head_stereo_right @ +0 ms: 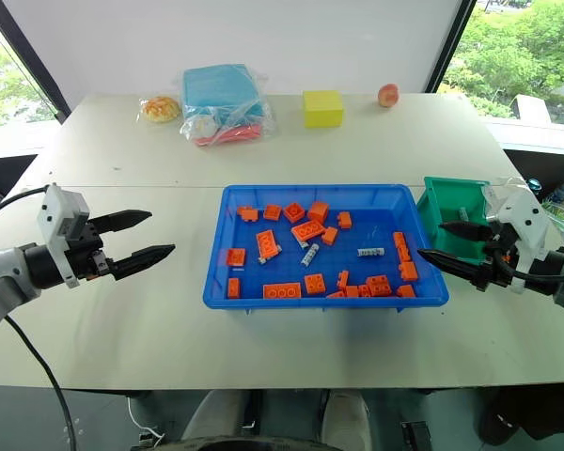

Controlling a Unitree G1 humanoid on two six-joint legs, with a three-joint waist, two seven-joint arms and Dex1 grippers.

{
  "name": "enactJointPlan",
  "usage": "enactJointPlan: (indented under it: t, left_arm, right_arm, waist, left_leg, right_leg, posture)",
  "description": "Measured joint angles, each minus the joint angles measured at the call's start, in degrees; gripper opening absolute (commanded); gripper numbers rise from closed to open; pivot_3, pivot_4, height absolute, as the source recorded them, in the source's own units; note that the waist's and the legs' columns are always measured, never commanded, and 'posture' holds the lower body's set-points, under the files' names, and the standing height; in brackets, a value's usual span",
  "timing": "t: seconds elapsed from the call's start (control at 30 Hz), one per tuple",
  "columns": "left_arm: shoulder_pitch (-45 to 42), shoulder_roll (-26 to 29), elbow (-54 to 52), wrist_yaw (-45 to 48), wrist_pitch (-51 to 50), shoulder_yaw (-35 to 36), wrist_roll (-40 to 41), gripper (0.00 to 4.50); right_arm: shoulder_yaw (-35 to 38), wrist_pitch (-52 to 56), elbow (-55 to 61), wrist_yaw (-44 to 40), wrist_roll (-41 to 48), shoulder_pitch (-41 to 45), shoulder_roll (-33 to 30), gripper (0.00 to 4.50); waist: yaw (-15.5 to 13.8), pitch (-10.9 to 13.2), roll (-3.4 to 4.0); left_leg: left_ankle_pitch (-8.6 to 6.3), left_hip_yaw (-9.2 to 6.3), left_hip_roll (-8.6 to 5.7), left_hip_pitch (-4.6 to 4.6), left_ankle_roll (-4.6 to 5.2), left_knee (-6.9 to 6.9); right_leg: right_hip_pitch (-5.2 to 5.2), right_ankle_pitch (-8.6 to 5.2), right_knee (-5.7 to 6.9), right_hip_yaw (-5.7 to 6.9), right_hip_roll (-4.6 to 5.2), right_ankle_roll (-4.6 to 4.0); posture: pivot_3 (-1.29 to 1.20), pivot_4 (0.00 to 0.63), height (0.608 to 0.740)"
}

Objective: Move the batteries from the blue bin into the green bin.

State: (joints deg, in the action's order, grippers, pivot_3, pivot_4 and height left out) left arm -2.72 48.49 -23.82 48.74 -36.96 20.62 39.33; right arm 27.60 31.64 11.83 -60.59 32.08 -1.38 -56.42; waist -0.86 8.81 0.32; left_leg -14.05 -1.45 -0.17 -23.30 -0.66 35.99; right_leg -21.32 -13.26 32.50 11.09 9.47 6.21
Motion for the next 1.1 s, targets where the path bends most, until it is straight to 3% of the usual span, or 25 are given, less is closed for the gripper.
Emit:
enactJointPlan:
  t: [0.57,0.7,0.93,1.1]
  left_arm:
    - [-1.5,-0.4,0.5,0.3,0.1,-0.3,0.0,4.5]
    - [-1.5,-0.4,0.6,0.8,-0.1,-0.3,0.1,4.5]
    - [-1.5,-0.3,0.6,1.0,-0.3,-0.3,0.6,4.5]
    - [-2.2,-0.4,0.1,1.3,-0.2,-0.8,1.1,4.5]
  right_arm:
    - [-0.1,-0.4,-0.9,-0.5,-1.0,0.4,-0.1,3.47]
    - [-0.1,-0.1,-0.9,-0.5,-0.9,0.4,-0.1,4.47]
    - [-1.5,-1.6,-2.3,-0.6,-2.2,2.2,-0.1,4.47]
    - [-8.7,-4.5,-6.4,-3.2,-4.0,10.9,-0.6,4.47]
  waist:
    - [0.0,0.0,-0.03]
    - [0.0,0.0,-0.03]
    - [0.0,0.0,-0.05]
    - [0.3,0.0,-0.03]
  left_leg:
    - [0.01,0.04,0.01,0.03,0.0,0.05]
    - [0.01,0.05,0.01,0.04,0.0,0.07]
    - [0.01,0.08,0.0,0.08,0.0,0.1]
    - [0.01,0.1,0.02,0.09,0.0,0.1]
  right_leg:
    - [0.0,0.01,0.12,-0.01,0.0,-0.01]
    - [-0.01,0.02,0.17,-0.01,0.0,-0.01]
    - [-0.04,0.02,0.39,-0.02,0.02,-0.01]
    - [-0.03,-0.01,0.48,-0.05,0.06,-0.04]
  posture:
    - [0.0,0.15,0.704]
    - [0.0,0.15,0.704]
    - [0.0,0.15,0.704]
    - [0.0,0.15,0.704]
